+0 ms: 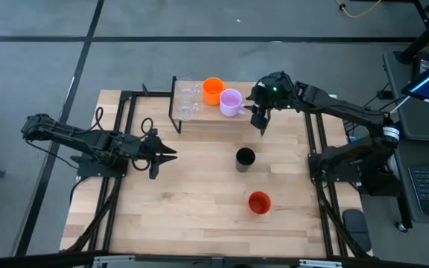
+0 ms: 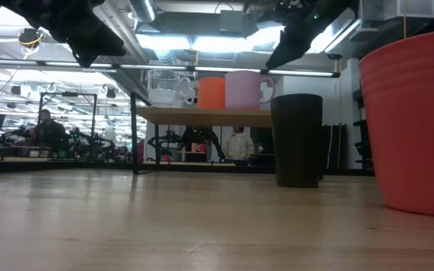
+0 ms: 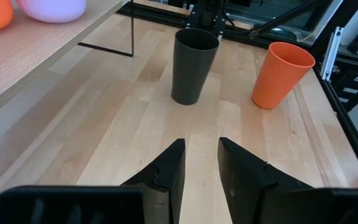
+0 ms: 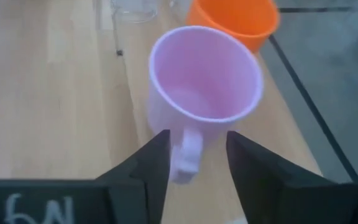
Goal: Stack small to large cups/mugs on shelf
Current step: Put the pink mug on top of the shelf
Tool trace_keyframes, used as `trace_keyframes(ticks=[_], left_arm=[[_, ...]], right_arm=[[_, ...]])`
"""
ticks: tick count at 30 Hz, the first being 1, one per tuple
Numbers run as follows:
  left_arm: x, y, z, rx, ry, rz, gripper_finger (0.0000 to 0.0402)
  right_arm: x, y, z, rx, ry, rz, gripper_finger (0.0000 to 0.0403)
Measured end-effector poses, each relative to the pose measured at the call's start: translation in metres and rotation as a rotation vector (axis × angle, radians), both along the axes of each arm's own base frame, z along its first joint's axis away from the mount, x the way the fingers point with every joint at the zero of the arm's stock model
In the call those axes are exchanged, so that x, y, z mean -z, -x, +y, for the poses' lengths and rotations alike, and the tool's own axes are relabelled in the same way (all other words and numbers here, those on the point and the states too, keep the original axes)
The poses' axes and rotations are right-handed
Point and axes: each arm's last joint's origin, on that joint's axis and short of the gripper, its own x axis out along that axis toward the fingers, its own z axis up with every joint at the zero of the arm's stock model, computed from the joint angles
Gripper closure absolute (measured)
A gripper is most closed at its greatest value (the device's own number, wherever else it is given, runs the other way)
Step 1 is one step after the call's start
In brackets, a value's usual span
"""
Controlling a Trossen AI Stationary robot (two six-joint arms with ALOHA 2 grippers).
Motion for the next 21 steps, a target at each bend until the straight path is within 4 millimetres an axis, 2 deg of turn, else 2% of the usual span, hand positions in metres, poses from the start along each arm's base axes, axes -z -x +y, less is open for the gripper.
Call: trace_keyframes(ticks=[7, 10, 15, 21], left_arm=[[0.0, 0.0, 0.0, 0.0, 0.0, 0.0, 0.0312], [0.0, 0.0, 0.0, -0.001, 0.0, 0.001, 0.0312], [0.0, 0.0, 0.0, -0.001, 0.0, 0.001, 0.0312], [0.0, 0.0, 0.0, -0.001, 0.0, 0.001, 0.0312]], right_arm=[[-0.014, 0.013, 0.008, 0.034, 0.016, -0.042, 0.0153], [-0.015, 0.017, 0.011, 0.03, 0.003, -0.024, 0.0129], [-0.007, 0.019, 0.013, 0.019, -0.094, 0.008, 0.0121], [0.005, 0.016, 0.013, 0.017, -0.098, -0.002, 0.0121]])
